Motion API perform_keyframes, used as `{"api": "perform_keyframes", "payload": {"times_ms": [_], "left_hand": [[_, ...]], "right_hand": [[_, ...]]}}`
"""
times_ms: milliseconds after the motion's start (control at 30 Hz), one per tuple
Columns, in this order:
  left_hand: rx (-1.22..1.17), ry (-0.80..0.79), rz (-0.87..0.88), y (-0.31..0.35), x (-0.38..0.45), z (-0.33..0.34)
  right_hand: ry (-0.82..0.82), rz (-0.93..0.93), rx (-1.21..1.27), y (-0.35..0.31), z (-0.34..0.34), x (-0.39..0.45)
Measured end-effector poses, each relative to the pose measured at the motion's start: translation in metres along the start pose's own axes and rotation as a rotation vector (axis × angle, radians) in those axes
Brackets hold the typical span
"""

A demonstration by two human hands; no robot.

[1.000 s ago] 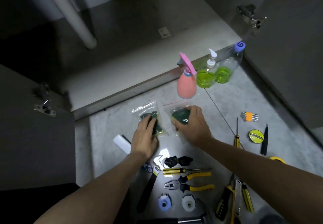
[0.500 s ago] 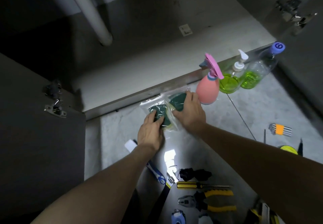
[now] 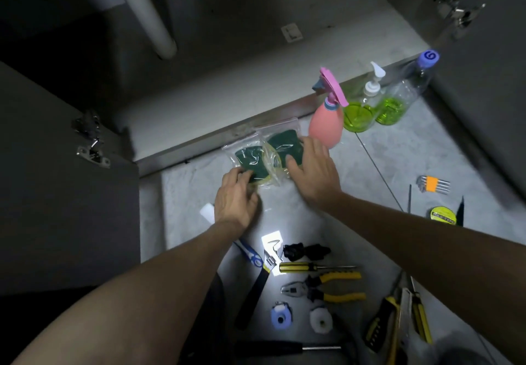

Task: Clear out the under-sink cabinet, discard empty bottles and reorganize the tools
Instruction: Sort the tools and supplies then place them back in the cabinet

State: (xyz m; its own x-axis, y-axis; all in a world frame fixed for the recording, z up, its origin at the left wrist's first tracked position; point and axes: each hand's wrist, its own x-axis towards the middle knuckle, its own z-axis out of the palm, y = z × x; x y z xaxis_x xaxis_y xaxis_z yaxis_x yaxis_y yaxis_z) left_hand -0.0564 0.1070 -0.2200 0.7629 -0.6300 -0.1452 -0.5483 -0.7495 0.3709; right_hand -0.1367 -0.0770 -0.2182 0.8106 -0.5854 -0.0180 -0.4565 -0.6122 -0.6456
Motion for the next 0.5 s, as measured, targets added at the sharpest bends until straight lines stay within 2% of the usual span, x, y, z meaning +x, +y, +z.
{"api": "perform_keyframes", "payload": {"times_ms": [67,133,233,433,500], "left_hand": [[-0.063,0.045,-0.058,0.002,-0.015,0.004],[-0.152,0.093,-0.227,0.008,-0.035,0.005],[-0.215,0.111,-0.466,0.015,-0.071,0.013],[-0.151,-0.151,-0.543,0.014,-0.157,0.040],[-0.178,-0.181,-0.534,0.016,-0.180,0.044]], "right_hand": [[-0.011,-0.047,0.010,0.007,-0.009,-0.022],[-0.048,-0.061,-0.002,0.014,-0.017,-0.051],[-0.187,0.011,-0.008,0.030,-0.027,-0.096],[-0.386,-0.084,-0.155,0.069,-0.041,-0.184],[-0.433,-0.111,-0.247,0.078,-0.047,-0.200]]}}
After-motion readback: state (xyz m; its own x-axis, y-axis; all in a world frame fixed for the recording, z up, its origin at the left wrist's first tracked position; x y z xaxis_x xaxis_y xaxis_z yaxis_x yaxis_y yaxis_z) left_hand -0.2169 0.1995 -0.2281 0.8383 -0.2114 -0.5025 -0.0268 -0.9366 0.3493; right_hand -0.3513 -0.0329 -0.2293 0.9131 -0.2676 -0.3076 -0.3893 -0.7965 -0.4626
